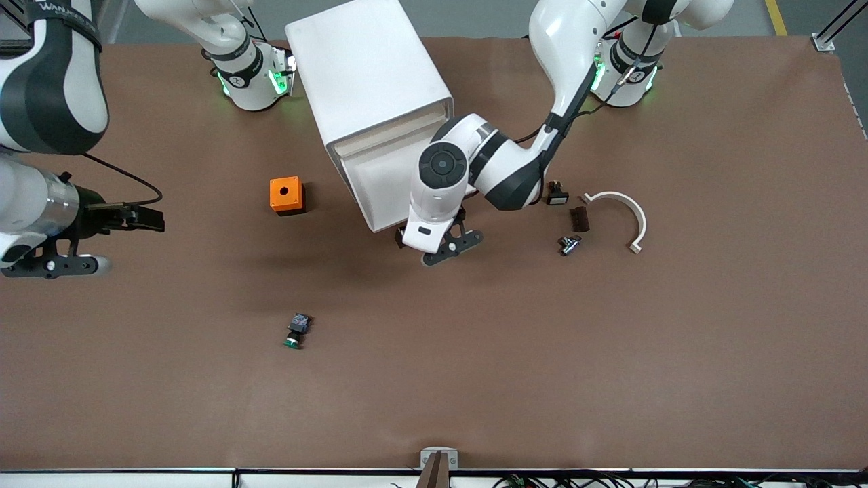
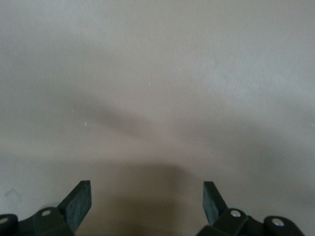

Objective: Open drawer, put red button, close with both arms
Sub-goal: 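Push the drawer fully into the cabinet with the left gripper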

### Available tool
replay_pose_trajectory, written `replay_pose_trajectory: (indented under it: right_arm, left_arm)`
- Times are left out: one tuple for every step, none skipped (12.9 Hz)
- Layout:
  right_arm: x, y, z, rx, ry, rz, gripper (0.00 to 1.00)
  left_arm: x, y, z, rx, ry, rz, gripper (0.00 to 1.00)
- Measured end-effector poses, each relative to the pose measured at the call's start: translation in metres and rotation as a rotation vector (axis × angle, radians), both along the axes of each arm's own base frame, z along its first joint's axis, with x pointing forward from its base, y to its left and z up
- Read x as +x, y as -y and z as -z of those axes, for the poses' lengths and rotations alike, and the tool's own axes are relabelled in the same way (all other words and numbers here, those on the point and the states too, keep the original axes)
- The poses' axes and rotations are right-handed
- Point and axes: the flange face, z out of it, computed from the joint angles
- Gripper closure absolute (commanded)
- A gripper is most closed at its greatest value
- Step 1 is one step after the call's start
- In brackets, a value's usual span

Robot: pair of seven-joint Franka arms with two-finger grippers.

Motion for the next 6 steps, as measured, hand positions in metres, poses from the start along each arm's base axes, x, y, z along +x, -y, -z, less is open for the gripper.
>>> replay_pose_trajectory:
  right_arm:
    - [-0.002,0.002,-0.004,0.000,0.000,0.003,0.00]
    - [-0.002,0.006,-0.007,0.000,0.007,0.008,0.00]
    - [-0.001,0.011,-0.010,-0.001,0.013,0.016,0.00]
    - [-0.001,0.016,-0.012,-0.001,0.019,0.026,0.00]
    - [0.000,0.022,-0.015,-0.001,0.024,0.035,0.00]
    - [0.000,0.027,-0.016,-0.001,0.028,0.043,0.00]
  left_arm:
    - [-0.007,0.006,0.002,-0.003,-0.011,0.001,0.00]
    - [-0.013,0.010,0.004,-0.005,-0.021,0.005,0.00]
    - [-0.019,0.014,0.006,-0.006,-0.030,0.012,0.00]
    - [-0.025,0.017,0.008,-0.007,-0.040,0.018,0.00]
    - [-0.031,0.021,0.009,-0.009,-0.049,0.020,0.00]
    - [-0.038,0.025,0.008,-0.011,-0.060,0.022,0.00]
